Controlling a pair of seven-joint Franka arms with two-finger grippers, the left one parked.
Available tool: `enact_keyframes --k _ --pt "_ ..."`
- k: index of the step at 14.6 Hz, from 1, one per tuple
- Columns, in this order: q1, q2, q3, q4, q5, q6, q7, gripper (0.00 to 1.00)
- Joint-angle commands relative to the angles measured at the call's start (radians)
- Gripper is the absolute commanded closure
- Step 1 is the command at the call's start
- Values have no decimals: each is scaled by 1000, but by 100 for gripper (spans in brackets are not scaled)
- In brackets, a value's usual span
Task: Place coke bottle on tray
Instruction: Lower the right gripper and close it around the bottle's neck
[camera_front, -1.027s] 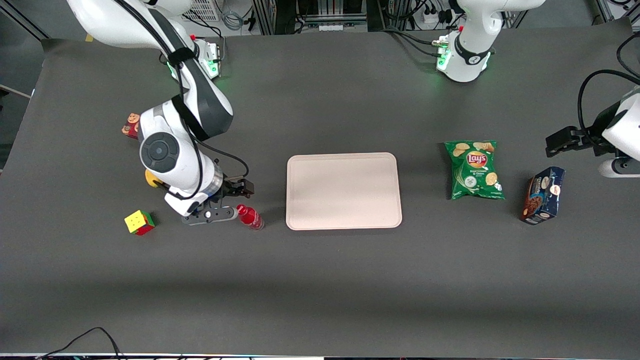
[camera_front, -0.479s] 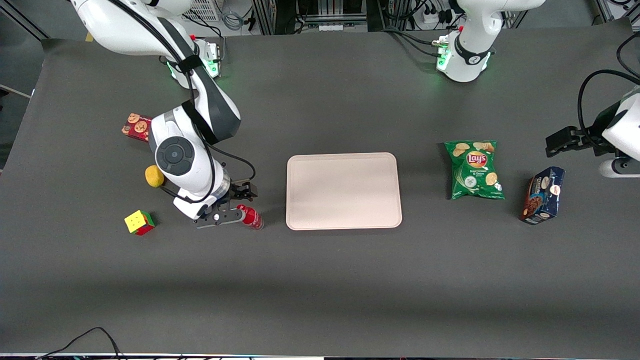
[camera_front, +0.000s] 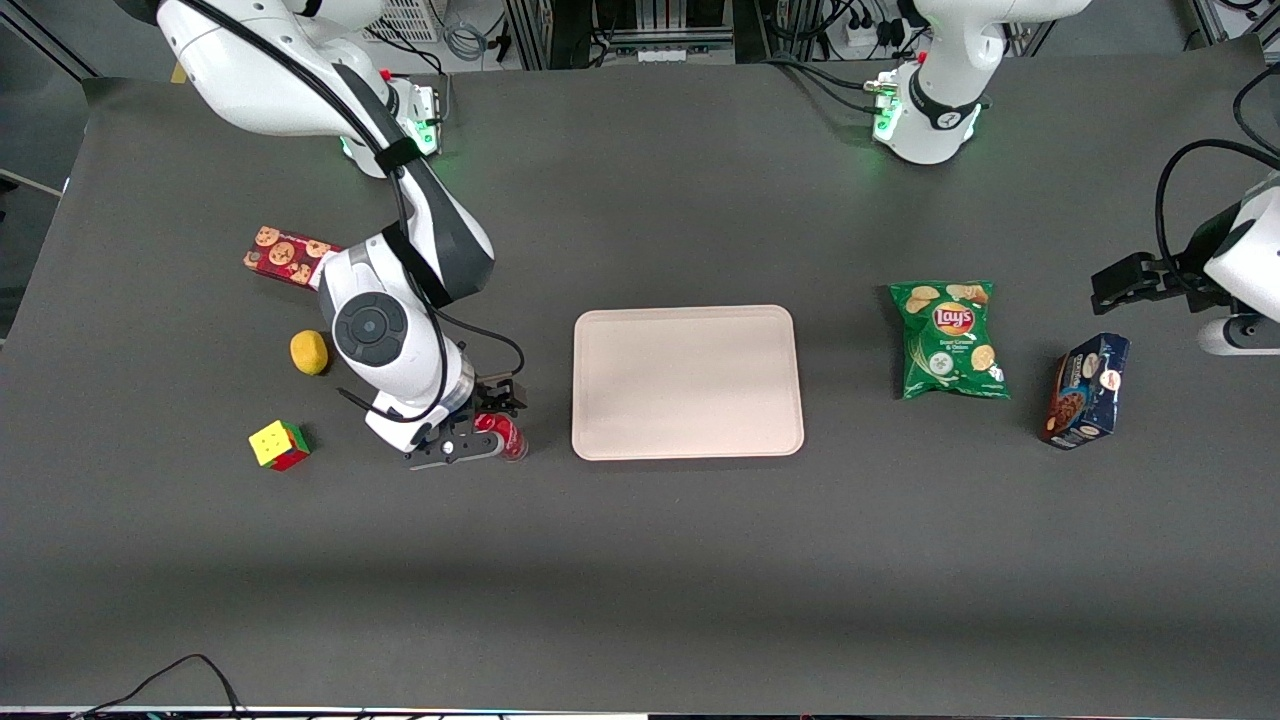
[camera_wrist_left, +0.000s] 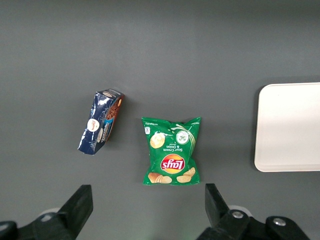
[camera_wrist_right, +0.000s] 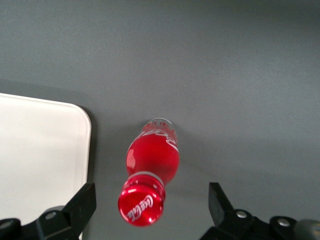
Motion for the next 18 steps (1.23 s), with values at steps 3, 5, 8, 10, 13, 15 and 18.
enact_keyframes --k 3,5,8,10,13,15,18 --pt "4 30 3 27 -14 12 12 0" --pt "4 30 6 24 -14 10 12 2" --pt "4 30 15 26 -14 10 14 23" --pt "4 30 15 27 -14 9 -2 44" --pt "2 30 21 29 -11 7 -2 100" --pt "1 30 23 36 -13 6 -6 100" --pt "-4 30 24 99 -2 -63 -60 100"
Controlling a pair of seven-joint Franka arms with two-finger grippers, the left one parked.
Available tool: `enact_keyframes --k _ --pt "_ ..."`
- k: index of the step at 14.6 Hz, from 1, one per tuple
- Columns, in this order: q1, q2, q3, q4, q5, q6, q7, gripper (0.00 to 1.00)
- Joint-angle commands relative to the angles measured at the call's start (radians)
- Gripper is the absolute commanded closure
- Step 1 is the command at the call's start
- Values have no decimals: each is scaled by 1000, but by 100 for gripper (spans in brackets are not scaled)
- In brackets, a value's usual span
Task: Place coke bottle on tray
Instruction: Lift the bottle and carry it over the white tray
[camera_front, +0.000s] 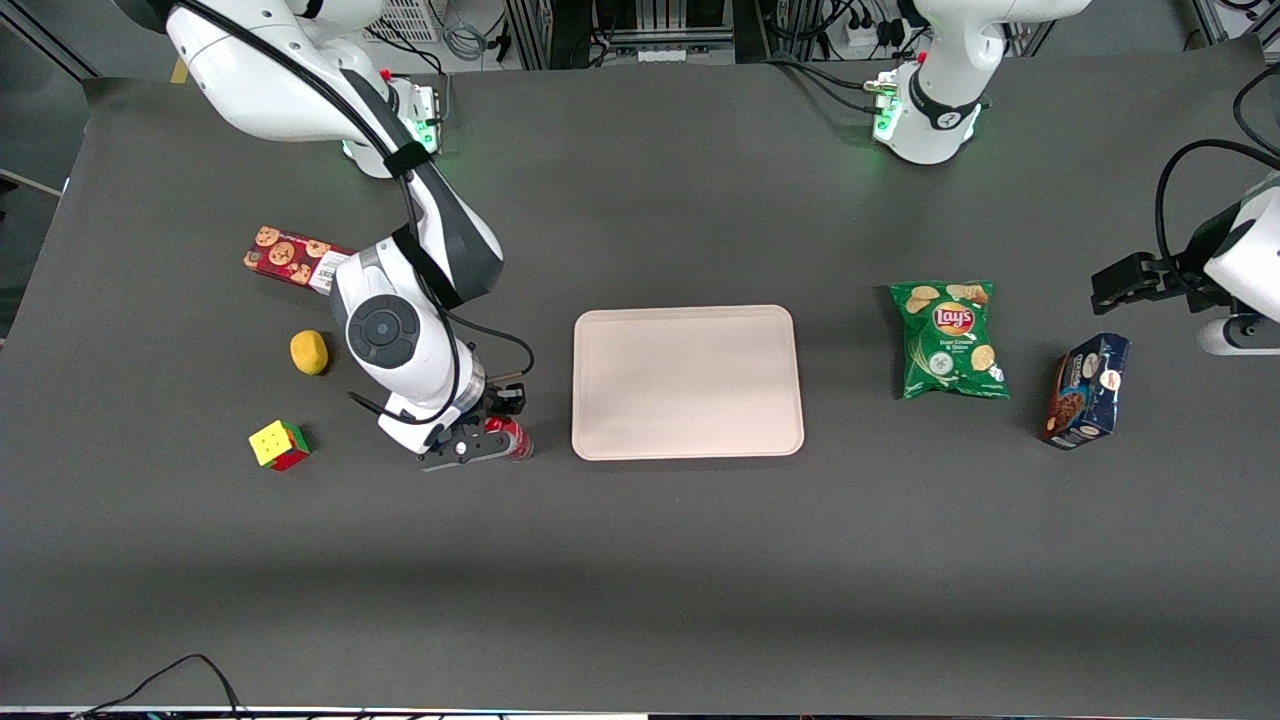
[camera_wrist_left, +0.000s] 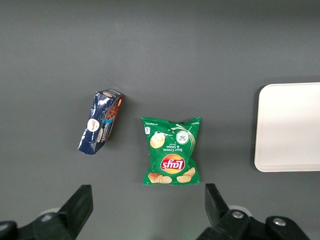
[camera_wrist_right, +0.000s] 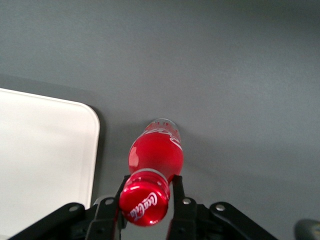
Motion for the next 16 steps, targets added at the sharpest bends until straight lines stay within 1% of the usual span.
enact_keyframes --k 1,3,7,9,10,12,13,16 --pt "-3 10 7 142 0 -144 -42 100" --pt "0 7 7 257 0 -292 -44 100" --pt "0 -32 30 420 5 -477 -47 100" --pt "2 -55 31 463 19 -529 -53 100" --pt "2 -62 31 467 38 -534 -53 100" --pt "13 -63 33 467 49 -534 -36 100" --pt "57 -63 30 467 49 -534 -13 100" --pt "193 -43 -1 470 45 -519 141 100"
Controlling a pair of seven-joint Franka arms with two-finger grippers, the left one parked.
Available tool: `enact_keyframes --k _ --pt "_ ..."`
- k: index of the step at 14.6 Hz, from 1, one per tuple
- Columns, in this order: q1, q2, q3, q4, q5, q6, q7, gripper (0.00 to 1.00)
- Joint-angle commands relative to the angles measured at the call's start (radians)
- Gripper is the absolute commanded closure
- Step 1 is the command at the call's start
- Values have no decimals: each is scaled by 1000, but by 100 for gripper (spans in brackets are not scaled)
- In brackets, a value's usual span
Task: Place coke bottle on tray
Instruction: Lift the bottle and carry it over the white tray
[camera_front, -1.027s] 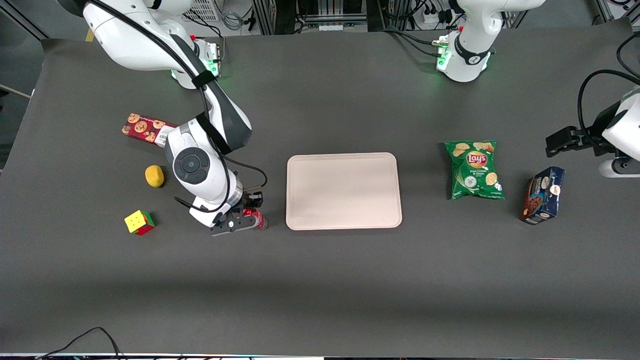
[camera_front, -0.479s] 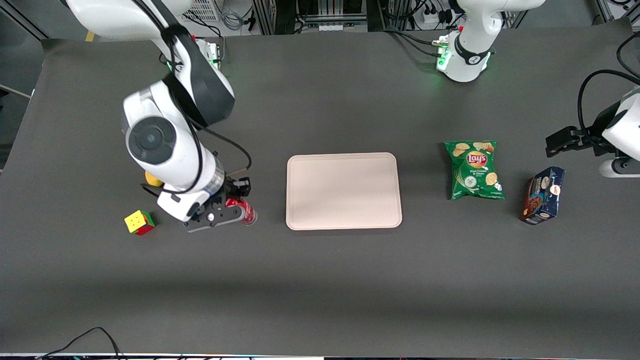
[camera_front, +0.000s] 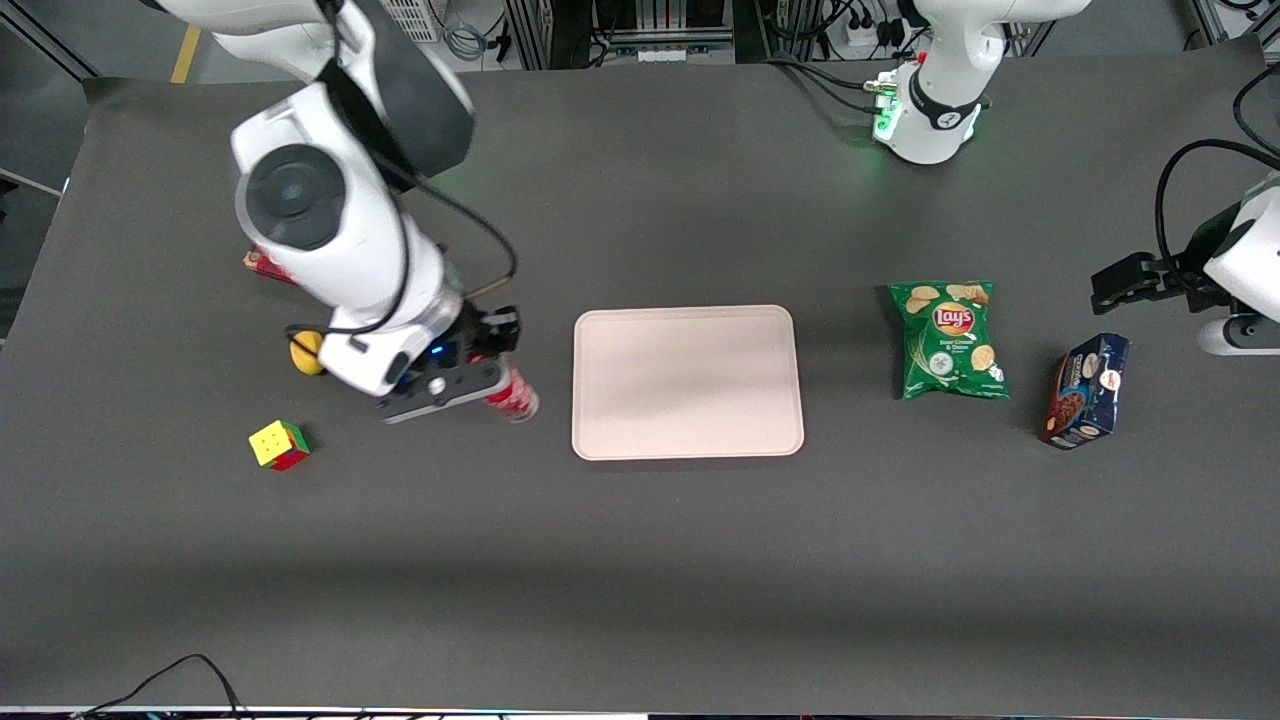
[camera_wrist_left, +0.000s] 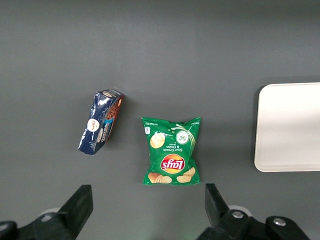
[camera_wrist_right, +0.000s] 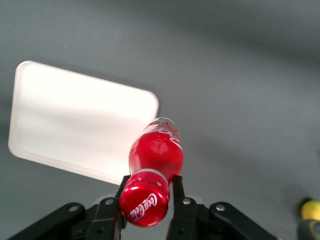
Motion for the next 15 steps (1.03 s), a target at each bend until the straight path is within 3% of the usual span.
enact_keyframes --k 1,3,8,15 --pt "177 31 -60 22 9 12 163 100" --pt "236 63 -80 18 20 38 189 100" --pt "237 202 -83 0 27 143 180 100" --pt "227 259 -86 -35 26 266 175 100"
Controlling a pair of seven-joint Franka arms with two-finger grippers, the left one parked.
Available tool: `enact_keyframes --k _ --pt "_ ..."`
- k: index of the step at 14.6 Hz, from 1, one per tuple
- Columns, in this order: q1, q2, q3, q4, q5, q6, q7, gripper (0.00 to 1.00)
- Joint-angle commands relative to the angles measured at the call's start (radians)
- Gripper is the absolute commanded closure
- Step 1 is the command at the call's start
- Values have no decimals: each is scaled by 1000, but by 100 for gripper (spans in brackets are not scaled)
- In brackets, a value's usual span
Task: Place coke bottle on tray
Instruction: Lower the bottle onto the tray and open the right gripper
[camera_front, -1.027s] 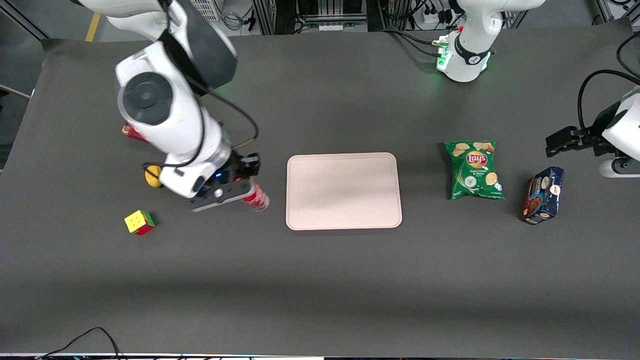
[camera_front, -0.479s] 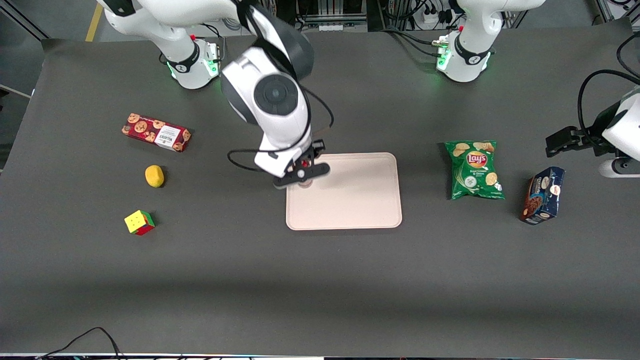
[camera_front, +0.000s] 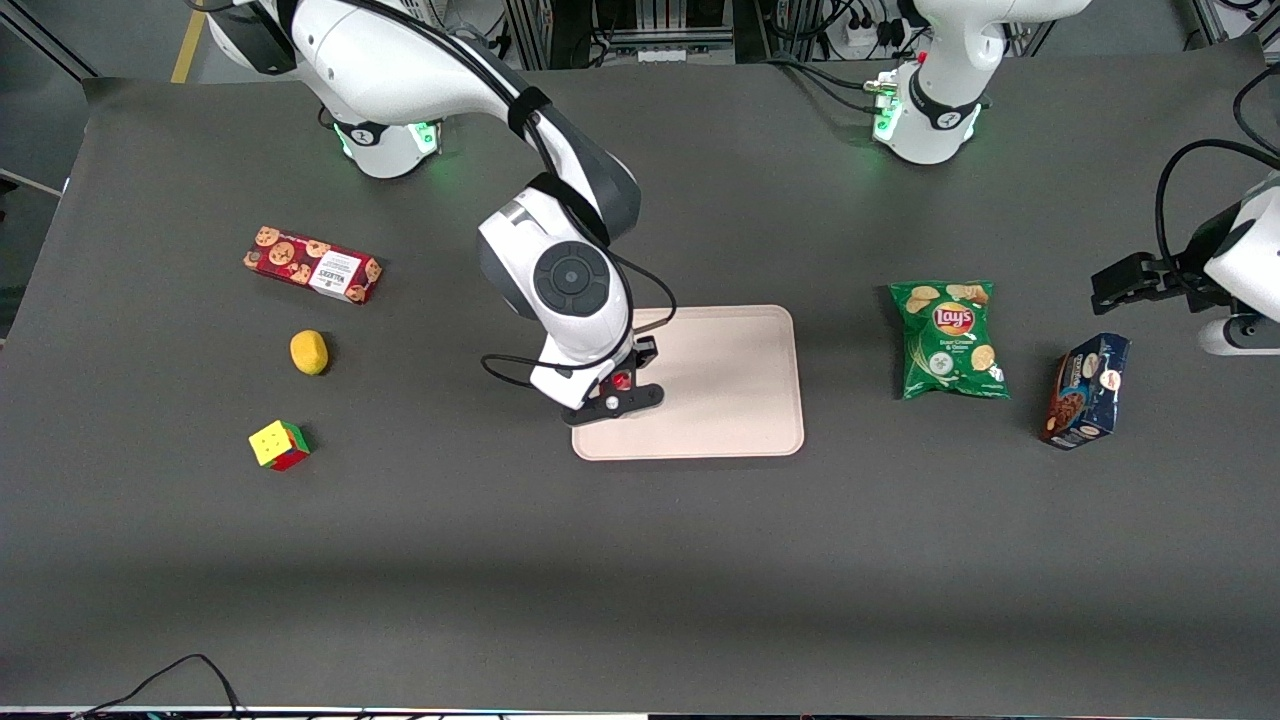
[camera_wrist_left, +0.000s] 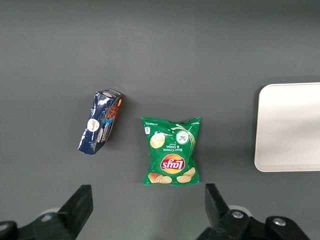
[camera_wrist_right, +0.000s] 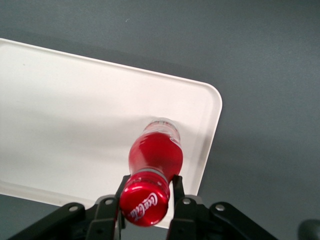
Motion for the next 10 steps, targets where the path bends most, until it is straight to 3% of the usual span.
enact_keyframes --k 1,10 --pt "-8 4 -5 -2 16 21 -11 100" --pt "-11 32 -5 0 16 23 -4 100"
